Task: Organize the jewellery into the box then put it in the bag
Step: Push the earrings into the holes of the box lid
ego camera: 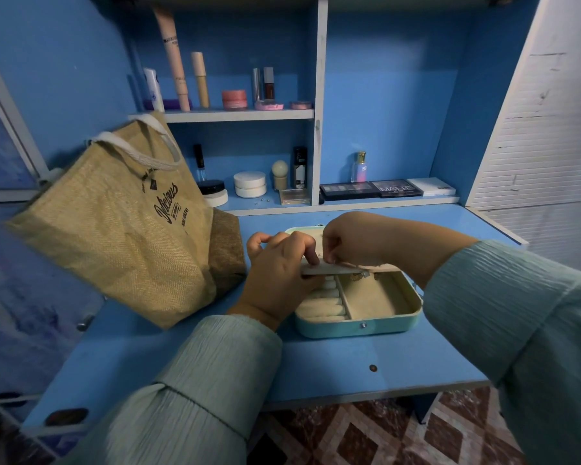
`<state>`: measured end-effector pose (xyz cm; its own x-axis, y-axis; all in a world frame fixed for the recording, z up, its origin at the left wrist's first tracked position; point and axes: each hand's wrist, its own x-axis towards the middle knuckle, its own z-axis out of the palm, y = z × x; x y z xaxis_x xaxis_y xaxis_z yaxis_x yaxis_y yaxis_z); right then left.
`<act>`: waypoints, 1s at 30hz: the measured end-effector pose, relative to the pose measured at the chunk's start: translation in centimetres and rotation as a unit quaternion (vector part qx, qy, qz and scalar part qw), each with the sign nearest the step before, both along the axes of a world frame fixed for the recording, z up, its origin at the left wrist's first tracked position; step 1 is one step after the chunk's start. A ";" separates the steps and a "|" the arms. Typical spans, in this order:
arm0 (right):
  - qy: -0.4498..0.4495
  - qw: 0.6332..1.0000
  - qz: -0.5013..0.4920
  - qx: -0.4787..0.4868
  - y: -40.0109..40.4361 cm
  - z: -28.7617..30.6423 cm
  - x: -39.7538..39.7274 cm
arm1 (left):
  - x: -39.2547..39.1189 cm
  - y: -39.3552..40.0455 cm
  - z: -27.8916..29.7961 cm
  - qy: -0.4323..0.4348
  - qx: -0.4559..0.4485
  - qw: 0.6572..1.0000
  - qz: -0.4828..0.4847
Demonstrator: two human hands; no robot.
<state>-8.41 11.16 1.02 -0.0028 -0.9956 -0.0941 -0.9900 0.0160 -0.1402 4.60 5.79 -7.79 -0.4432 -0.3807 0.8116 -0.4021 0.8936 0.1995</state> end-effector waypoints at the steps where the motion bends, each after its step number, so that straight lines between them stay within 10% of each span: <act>1: -0.008 1.000 -0.004 -0.001 0.1 0.0 0.0 | 0.0 0.0 0.0 0.003 0.001 1.000 0.000; 30: -0.139 0.983 -0.060 -0.102 5.1 0.8 -4.9 | 0.8 1.3 1.2 -0.077 0.201 0.976 0.029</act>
